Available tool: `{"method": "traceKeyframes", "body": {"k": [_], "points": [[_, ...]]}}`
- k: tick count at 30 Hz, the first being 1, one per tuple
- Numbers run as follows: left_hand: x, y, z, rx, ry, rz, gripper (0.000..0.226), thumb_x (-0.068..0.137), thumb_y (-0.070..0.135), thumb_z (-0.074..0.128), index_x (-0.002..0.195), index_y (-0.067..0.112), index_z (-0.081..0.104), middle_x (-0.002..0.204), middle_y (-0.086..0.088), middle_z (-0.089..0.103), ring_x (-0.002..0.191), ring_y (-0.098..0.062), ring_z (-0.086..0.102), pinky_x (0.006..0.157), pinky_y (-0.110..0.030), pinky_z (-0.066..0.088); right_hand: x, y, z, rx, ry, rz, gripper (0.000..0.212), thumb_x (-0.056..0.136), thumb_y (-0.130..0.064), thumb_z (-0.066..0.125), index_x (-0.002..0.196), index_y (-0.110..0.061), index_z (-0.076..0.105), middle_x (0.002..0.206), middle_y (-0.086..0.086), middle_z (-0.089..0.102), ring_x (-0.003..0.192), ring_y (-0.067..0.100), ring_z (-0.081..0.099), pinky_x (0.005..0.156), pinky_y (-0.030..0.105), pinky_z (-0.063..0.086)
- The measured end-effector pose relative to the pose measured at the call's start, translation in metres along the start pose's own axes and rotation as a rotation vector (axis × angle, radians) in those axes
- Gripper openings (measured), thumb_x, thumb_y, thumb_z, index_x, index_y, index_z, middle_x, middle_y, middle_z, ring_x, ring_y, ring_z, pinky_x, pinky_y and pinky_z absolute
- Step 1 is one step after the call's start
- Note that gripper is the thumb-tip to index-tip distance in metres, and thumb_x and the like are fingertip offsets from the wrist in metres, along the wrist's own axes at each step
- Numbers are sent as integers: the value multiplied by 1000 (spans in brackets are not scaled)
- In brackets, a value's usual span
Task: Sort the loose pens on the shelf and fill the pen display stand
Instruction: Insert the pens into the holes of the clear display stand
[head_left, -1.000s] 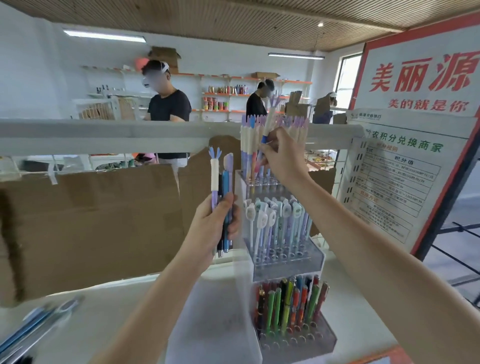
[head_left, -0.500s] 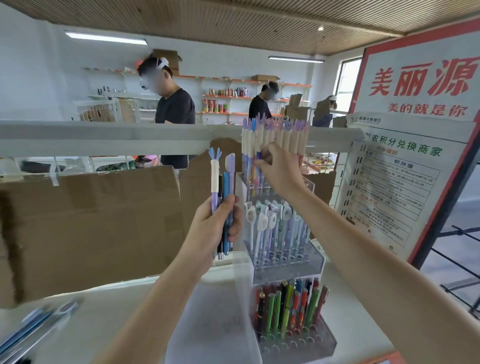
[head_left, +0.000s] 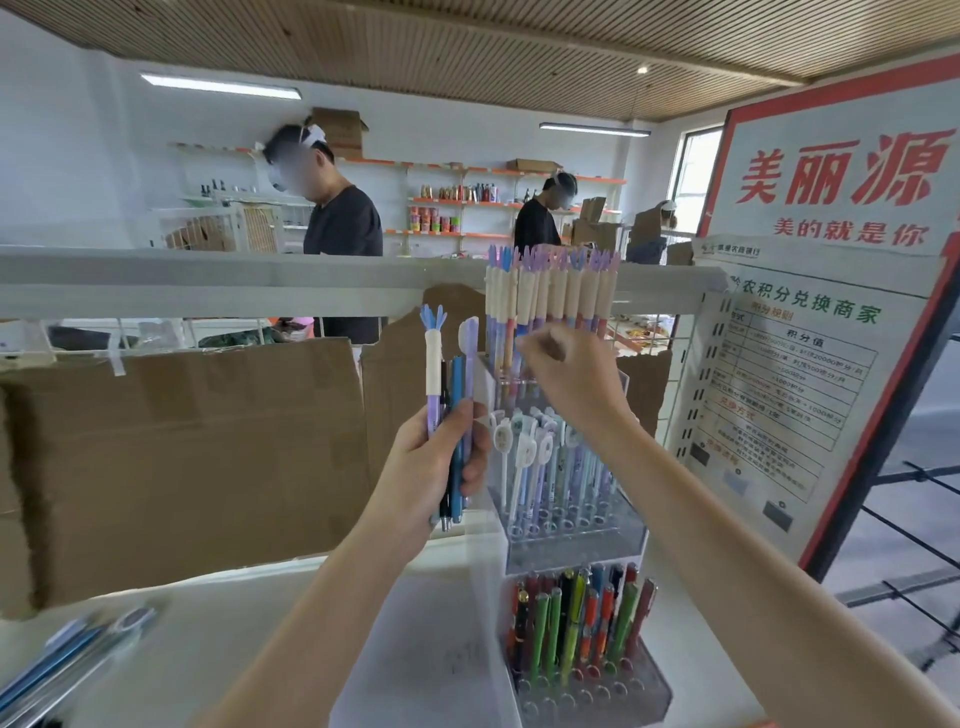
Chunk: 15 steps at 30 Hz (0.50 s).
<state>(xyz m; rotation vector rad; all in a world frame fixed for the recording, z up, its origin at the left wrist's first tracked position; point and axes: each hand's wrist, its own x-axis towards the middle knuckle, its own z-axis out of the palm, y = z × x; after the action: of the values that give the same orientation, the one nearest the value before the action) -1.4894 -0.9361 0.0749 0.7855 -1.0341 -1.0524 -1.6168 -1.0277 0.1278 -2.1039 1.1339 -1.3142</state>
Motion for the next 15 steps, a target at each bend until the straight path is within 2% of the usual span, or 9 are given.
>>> {"method": "traceKeyframes", "body": {"k": [2,4,8,10,12,15], "points": [[2,-1,4,0,-7,-3,22,99,17,43,83,4,52,62,-6,55,43,-14,39,39,-21,34,-17,-7,0,111,-204,43,29,90,-34,59,82,-9,69,53,-5,53,39,1,38,45,15,34],[3,-3,9,7,-18,-4,23,99,17,43,83,4,53,61,-7,56,43,-15,41,39,-22,35,-27,-12,0,134,-292,42,22,88,-29,63,78,-9,69,48,-6,49,42,5,39,51,20,35],[9,-3,13,3,20,0,25,98,18,44,81,4,56,59,-8,58,44,-17,48,41,-23,42,-27,-19,-9,181,-204,55,17,89,-18,62,75,-9,64,51,-4,53,43,5,43,53,24,38],[12,-2,11,-4,55,-11,24,98,19,45,81,5,56,60,-8,62,47,-19,56,44,-27,49,-26,-22,-18,268,-154,83,15,92,-15,58,78,-10,60,60,1,60,46,5,51,52,21,43],[11,-3,4,8,74,-31,24,97,21,46,83,4,56,61,-8,62,48,-20,59,47,-30,53,-26,-23,-29,384,-115,88,13,93,-13,55,81,-9,56,61,1,63,47,7,57,48,18,46],[1,-11,-10,84,85,-55,24,95,26,49,91,3,56,59,-6,56,41,-17,48,41,-24,43,-33,-17,-39,387,-96,44,12,92,-10,56,81,-6,55,60,1,66,52,13,64,50,20,52]]}}
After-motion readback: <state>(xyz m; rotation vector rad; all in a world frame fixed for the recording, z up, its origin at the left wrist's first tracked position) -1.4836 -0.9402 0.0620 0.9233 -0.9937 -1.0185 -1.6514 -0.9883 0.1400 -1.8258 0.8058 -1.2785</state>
